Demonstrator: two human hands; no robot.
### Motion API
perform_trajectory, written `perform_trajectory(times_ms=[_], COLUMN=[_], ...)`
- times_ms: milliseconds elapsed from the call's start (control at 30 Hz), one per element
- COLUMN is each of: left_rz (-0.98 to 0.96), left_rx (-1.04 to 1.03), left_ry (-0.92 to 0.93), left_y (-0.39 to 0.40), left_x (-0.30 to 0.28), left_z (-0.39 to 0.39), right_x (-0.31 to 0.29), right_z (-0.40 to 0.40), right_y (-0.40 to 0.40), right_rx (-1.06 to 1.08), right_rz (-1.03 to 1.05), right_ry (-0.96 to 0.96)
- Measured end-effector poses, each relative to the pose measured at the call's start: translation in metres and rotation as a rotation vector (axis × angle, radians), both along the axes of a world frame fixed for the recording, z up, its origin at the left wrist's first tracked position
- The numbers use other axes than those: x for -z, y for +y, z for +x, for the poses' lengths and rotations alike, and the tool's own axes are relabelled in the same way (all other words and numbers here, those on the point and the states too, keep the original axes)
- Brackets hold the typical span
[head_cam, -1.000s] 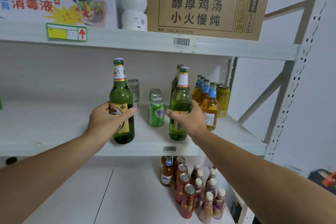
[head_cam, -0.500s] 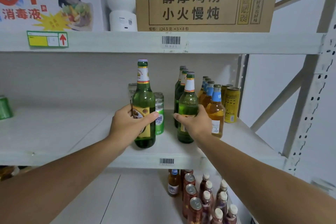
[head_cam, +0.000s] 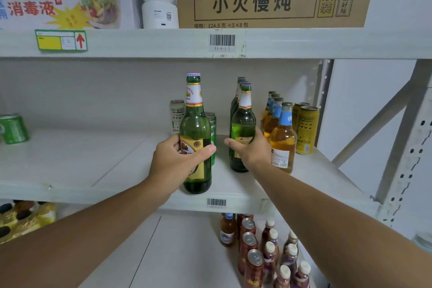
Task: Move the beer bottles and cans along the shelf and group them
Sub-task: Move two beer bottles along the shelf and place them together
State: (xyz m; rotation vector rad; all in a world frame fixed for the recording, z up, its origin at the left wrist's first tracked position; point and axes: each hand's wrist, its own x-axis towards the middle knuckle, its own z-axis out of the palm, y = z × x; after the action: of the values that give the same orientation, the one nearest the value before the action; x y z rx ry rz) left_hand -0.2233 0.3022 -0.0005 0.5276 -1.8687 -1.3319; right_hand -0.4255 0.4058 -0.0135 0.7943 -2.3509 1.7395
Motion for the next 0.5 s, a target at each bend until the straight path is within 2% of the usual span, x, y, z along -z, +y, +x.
perform_trajectory(times_ms=[333, 500], left_rz=[-0.012, 0.001], left_rx=[0.004, 0.001], left_ry=[-0.043, -0.048], left_y=[0.016, 0.036], left_x=[0.004, 0.008], left_z=[-0.002, -0.018], right_x=[0.020, 0.031], right_z=[0.005, 0.021], right_y=[0.018, 0.050], right_rx=[-0.032, -0.017], right_rz=[0.004, 0.071], right_ry=[-0.040, 0.073])
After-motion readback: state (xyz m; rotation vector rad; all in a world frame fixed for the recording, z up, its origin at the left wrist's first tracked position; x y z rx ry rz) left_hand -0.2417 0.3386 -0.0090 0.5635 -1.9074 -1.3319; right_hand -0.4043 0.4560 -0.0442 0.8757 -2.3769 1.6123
